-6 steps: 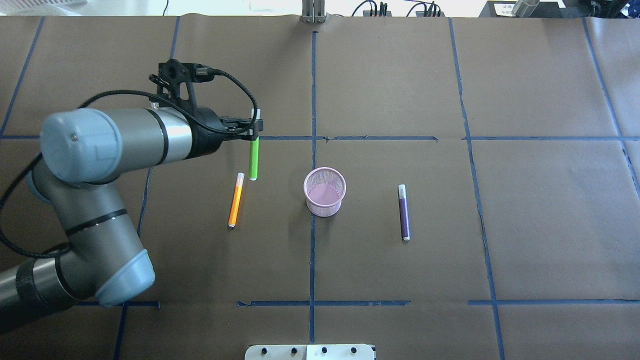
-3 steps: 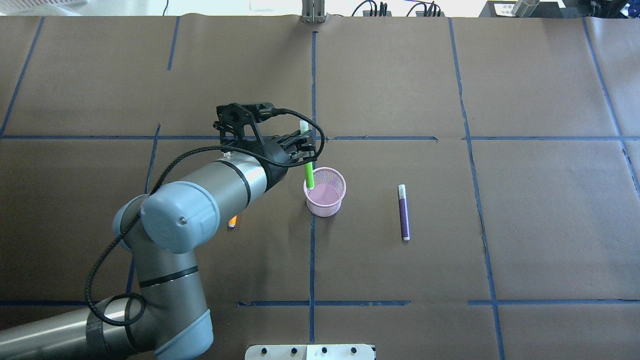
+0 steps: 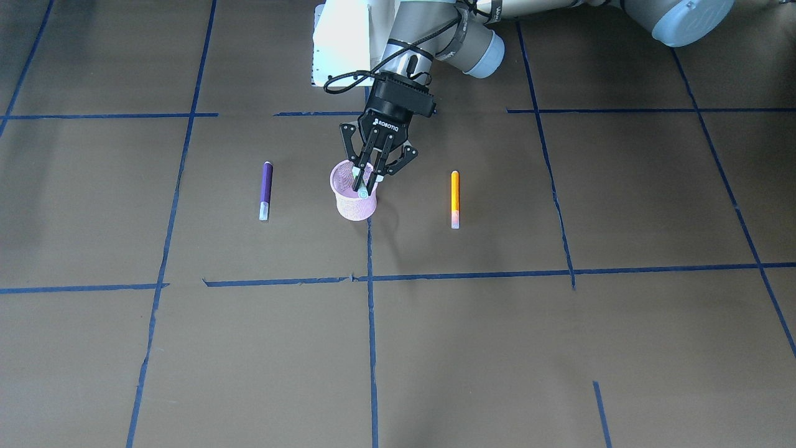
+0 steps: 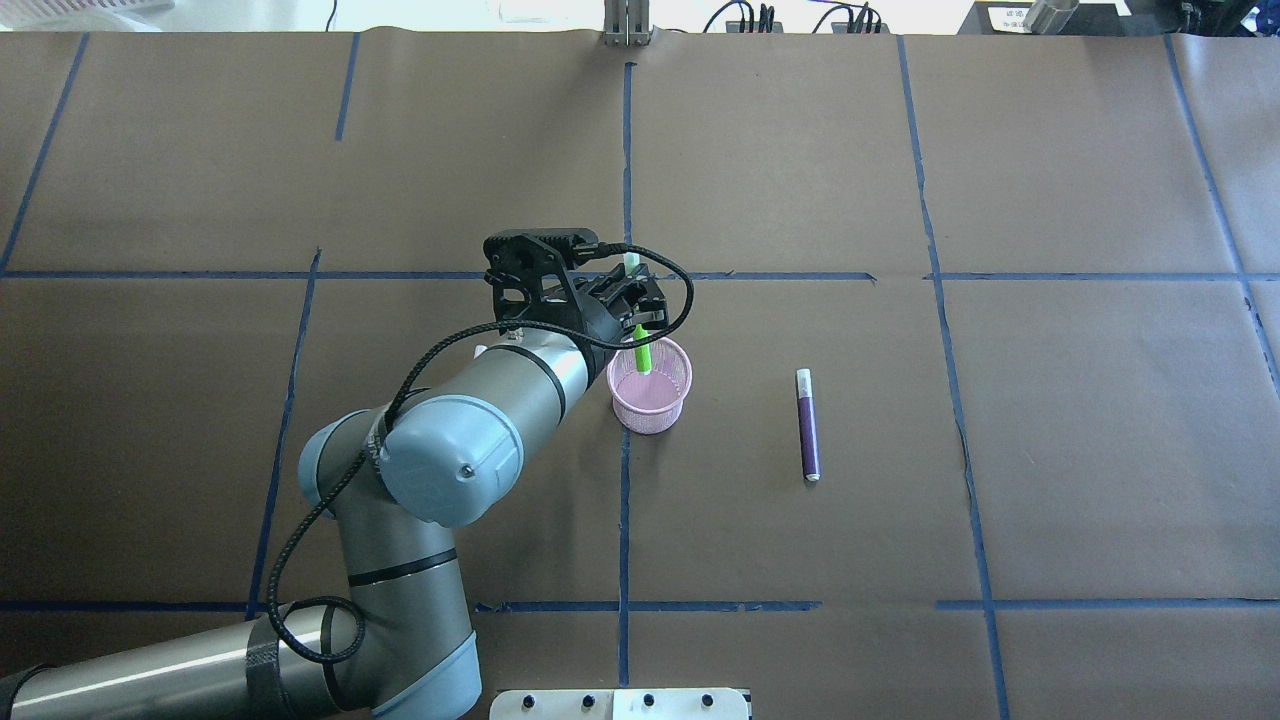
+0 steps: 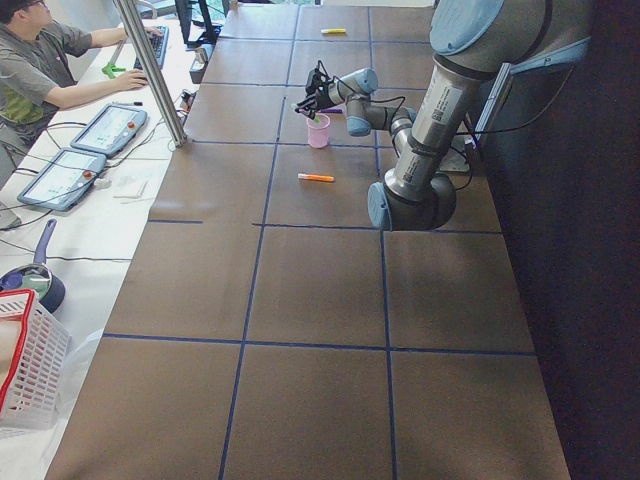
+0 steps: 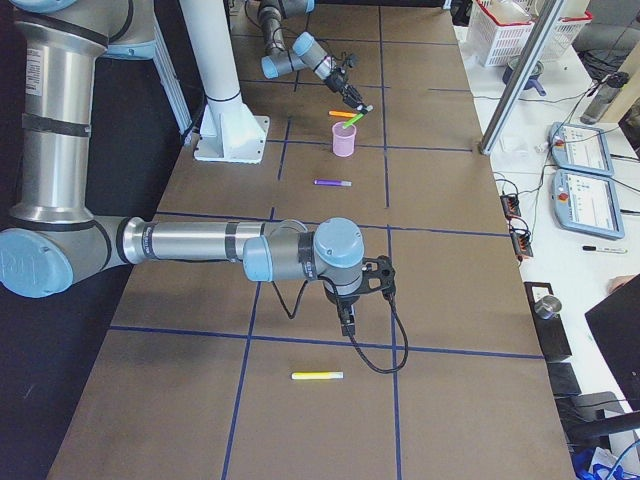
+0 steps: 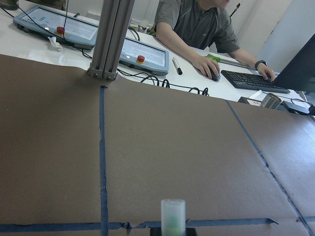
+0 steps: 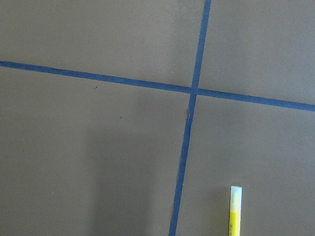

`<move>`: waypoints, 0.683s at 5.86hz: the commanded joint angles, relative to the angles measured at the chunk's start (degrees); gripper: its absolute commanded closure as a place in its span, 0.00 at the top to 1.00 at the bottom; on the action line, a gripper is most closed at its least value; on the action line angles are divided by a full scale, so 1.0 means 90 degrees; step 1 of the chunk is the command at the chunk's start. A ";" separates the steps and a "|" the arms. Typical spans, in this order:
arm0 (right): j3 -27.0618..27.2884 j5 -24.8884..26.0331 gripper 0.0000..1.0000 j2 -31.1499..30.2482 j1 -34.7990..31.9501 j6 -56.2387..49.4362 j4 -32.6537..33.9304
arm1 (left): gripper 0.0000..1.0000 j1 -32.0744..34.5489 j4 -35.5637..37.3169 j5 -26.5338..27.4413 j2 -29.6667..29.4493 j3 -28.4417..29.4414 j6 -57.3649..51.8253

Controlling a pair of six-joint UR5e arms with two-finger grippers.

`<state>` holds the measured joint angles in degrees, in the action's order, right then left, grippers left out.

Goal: Collect pens into pen holder
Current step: 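Lower the green highlighter into the cup and open the left gripper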

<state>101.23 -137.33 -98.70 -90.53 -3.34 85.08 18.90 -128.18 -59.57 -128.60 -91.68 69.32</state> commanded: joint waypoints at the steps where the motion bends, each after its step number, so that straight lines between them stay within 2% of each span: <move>1: -0.0026 -0.0005 1.00 0.0000 0.0000 -0.0010 0.0000 | 0.08 -0.0126 -0.0006 0.0027 -0.0105 0.0322 -0.0007; 2: -0.0027 -0.0005 1.00 0.0000 0.0000 -0.0010 0.0000 | 0.28 -0.0146 -0.0025 0.0017 -0.0144 0.0304 0.0003; 3: -0.0075 -0.0005 1.00 0.0000 0.0000 -0.0010 0.0000 | 0.78 -0.0156 -0.0025 0.0007 -0.0154 0.0226 0.0012; 4: -0.0066 -0.0005 1.00 0.0000 0.0000 -0.0010 -0.0010 | 1.00 -0.0176 0.0023 -0.0061 -0.0135 0.0013 -0.0016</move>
<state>100.68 -137.37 -98.70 -90.53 -3.43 85.05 17.48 -128.27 -59.66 -129.88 -90.09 69.34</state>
